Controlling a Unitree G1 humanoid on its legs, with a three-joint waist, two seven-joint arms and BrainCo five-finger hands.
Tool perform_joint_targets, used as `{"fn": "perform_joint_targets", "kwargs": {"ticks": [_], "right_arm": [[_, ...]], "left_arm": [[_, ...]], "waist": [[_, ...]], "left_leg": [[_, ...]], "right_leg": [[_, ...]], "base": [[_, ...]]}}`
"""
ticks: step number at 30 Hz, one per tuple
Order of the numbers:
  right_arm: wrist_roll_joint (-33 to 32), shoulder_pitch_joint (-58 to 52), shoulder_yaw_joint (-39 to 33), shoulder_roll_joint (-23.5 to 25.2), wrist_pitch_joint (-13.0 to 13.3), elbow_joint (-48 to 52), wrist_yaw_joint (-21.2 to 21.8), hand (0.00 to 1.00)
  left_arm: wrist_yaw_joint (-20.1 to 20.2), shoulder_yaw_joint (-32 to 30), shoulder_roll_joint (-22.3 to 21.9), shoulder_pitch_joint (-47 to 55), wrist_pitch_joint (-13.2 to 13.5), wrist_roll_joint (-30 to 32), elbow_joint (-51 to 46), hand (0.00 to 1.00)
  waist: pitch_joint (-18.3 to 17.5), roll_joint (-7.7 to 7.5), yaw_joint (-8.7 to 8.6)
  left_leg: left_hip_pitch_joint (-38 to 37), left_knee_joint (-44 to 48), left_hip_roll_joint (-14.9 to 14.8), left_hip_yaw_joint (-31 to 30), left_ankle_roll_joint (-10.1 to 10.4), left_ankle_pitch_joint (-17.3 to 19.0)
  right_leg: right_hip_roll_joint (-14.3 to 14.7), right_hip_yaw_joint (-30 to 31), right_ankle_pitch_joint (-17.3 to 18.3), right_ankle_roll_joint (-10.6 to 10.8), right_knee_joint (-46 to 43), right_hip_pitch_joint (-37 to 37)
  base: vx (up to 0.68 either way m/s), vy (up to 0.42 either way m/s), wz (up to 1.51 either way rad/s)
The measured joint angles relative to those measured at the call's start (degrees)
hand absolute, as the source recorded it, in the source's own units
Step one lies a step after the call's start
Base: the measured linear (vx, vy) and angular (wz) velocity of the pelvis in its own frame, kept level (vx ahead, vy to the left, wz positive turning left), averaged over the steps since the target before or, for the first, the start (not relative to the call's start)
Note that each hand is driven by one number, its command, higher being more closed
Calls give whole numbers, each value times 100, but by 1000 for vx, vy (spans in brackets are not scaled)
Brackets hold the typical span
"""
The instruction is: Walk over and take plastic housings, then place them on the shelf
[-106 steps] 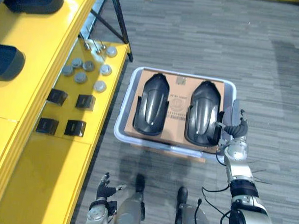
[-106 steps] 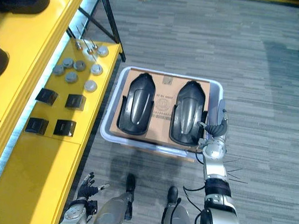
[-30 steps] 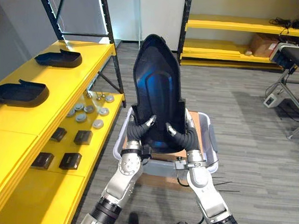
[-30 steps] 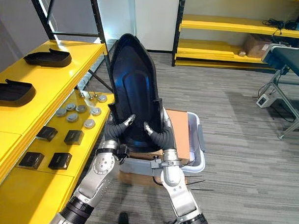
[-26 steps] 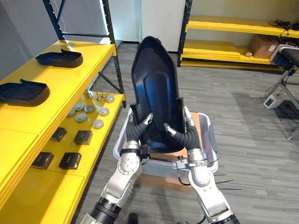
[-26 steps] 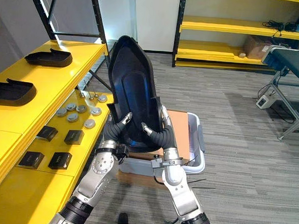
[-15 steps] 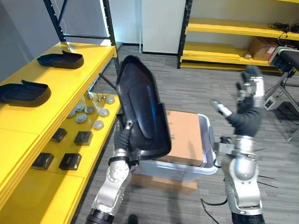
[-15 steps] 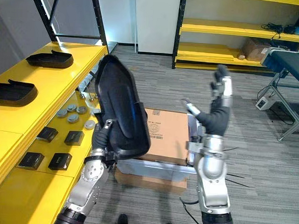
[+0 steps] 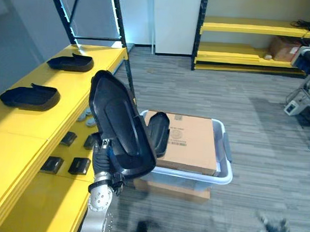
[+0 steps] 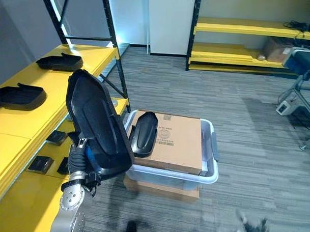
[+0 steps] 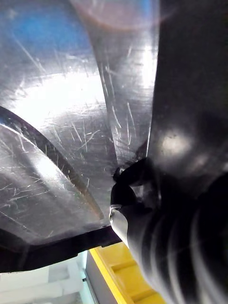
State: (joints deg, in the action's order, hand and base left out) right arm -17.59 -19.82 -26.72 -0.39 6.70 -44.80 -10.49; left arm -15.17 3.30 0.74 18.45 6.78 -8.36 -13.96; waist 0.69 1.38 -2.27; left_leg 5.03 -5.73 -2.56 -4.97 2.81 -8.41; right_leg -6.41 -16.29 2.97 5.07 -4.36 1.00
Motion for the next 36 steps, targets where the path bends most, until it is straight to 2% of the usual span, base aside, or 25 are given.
{"fn": "perform_joint_targets", "kwargs": {"ticks": [2,3,4,5,6,7,8,10,12,14,15,16,17,18,19,20,22,23,24,27,28,29,30,32,36], "right_arm": [[-6,6,264,171,-65,-114,73,0],[-6,20,266,219,-63,-112,73,0],[-11,92,294,297,-54,-160,69,0],[1,233,362,234,-58,-149,72,0],[4,270,382,188,-52,-129,72,0],[33,317,516,79,-59,-113,80,0],[65,387,642,42,-78,-100,83,0],[211,564,755,27,-90,-93,82,0],[324,784,765,44,-156,-135,82,0],[510,1101,770,65,-286,-314,89,0],[548,1174,772,62,-317,-345,89,0],[639,1232,825,41,-334,-322,88,0],[696,1283,918,-3,-340,-322,98,0],[700,1300,985,16,-345,-335,112,0],[705,1319,1003,49,-349,-343,136,0],[725,1354,1162,78,-349,-343,190,0],[775,1366,1265,73,-349,-342,194,0],[860,1365,1375,62,-345,-333,195,0],[886,1362,1402,64,-344,-332,196,0],[928,1311,1454,56,-346,-313,196,0],[930,1252,1513,62,-346,-295,195,0],[936,1104,1647,102,-349,-174,198,0],[942,1007,1687,147,-346,-74,214,0],[1052,933,1746,115,-344,177,313,0],[1151,895,1776,92,-343,304,337,0]], "left_arm": [[14,141,-93,14,6,-5,-214,100],[13,176,-124,2,7,-5,-229,100],[10,185,-171,-55,9,-7,-241,100],[-6,168,-286,-74,22,-23,-243,100],[-7,166,-327,-74,22,-55,-243,100],[-3,191,-378,-92,43,-75,-232,100],[4,221,-373,-133,50,-92,-226,100],[7,256,-357,-170,138,-121,-239,100],[49,409,-348,-213,141,-213,-194,100],[204,521,-320,-228,136,-260,10,100],[250,531,-314,-230,128,-268,75,100],[269,581,-310,-227,111,-275,185,100],[268,624,-264,-245,95,-274,285,100],[267,633,-207,-318,91,-274,370,100],[265,632,-159,-390,91,-265,422,100],[252,598,-13,-539,93,-235,509,100],[238,566,60,-602,93,-231,563,100],[238,576,62,-650,94,-229,573,100],[238,587,57,-679,94,-229,574,100],[218,619,62,-828,108,-229,672,100],[172,617,76,-828,110,-229,698,100],[115,617,80,-804,119,-230,698,100],[105,610,81,-791,128,-230,699,100],[60,593,-54,-573,158,-232,727,100],[69,623,-64,-552,140,-230,730,100]], "waist": [[162,-15,-8],[188,-52,-10],[301,-181,-3],[410,-175,69],[433,-126,70],[453,-25,51],[488,-71,19],[499,-123,76],[532,-144,81],[583,-232,109],[595,-253,125],[602,-251,136],[634,-226,91],[633,-178,23],[657,-184,-3],[717,-214,-19],[744,-244,-26],[759,-218,-81],[764,-209,-122],[781,-190,-180],[776,-269,-171],[765,-454,-141],[746,-546,-114],[654,-357,42],[605,-278,-7]], "left_leg": [[428,299,122,-223,-89,128],[527,313,154,-88,-280,284],[674,557,130,644,-596,510],[845,1121,-77,1740,-672,570],[861,1382,-226,2331,-761,634],[749,1577,-578,3242,-651,733],[682,1576,-627,3888,-737,814],[683,1621,-554,4375,-779,975],[810,1682,-389,4310,-821,1087],[871,1986,-164,4179,-912,1373],[871,2106,-113,4119,-901,1512],[863,2343,-43,4024,-941,1756],[827,2503,2,3836,-1030,1921],[733,2493,52,3707,-1002,1998],[673,2460,80,3597,-994,2008],[459,2317,131,3452,-980,2010],[266,2251,179,3380,-1020,1980],[137,2241,231,3103,-1001,1992],[95,2231,254,2985,-1000,1992],[-72,2332,291,2520,-854,2075],[-169,2409,317,2399,-738,2151],[-318,2432,410,2362,-642,2237],[-361,2472,458,2311,-641,2304],[-369,2583,130,2270,-401,2523],[-441,2478,-260,2250,-146,2452]], "right_leg": [[-193,-906,259,-18,-453,-22],[-299,-1184,268,-7,-462,11],[-576,-1621,298,13,-455,74],[-757,-2040,342,45,-600,169],[-793,-2246,376,92,-673,230],[-864,-2640,509,218,-867,389],[-1031,-2945,538,251,-1008,483],[-1158,-3173,620,389,-946,609],[-1203,-3263,679,478,-811,681],[-1413,-3234,747,474,-893,814],[-1508,-3235,818,385,-1019,854],[-1704,-3179,892,-28,-1499,866],[-1985,-2841,761,-663,-2397,614],[-2058,-2175,796,-769,-3011,310],[-1960,-1709,914,-613,-3241,102],[-1626,-885,1193,-318,-3407,-357],[-1397,-535,1313,-244,-3212,-643],[-1029,-147,1373,-154,-2723,-948],[-892,43,1382,-133,-2565,-1054],[-454,927,1218,51,-2023,-1399],[-412,1106,888,41,-1832,-1433],[-460,1184,361,-52,-1782,-1431],[-496,1190,115,36,-1811,-1439],[-270,1120,345,-61,-1815,-1324],[134,969,298,-279,-1495,-1209]], "base": [[-57,-36,183],[-61,7,228],[-29,71,211],[6,86,203],[66,115,185],[86,107,182],[80,119,166],[66,114,117],[56,132,98],[89,155,71],[159,150,44],[253,203,46],[271,216,60],[239,194,62],[248,155,66],[251,125,53],[279,76,55],[254,20,75],[254,-21,101],[211,-71,103],[176,-151,99],[178,-181,99],[201,-258,69],[130,-219,5],[175,-218,-14]]}}
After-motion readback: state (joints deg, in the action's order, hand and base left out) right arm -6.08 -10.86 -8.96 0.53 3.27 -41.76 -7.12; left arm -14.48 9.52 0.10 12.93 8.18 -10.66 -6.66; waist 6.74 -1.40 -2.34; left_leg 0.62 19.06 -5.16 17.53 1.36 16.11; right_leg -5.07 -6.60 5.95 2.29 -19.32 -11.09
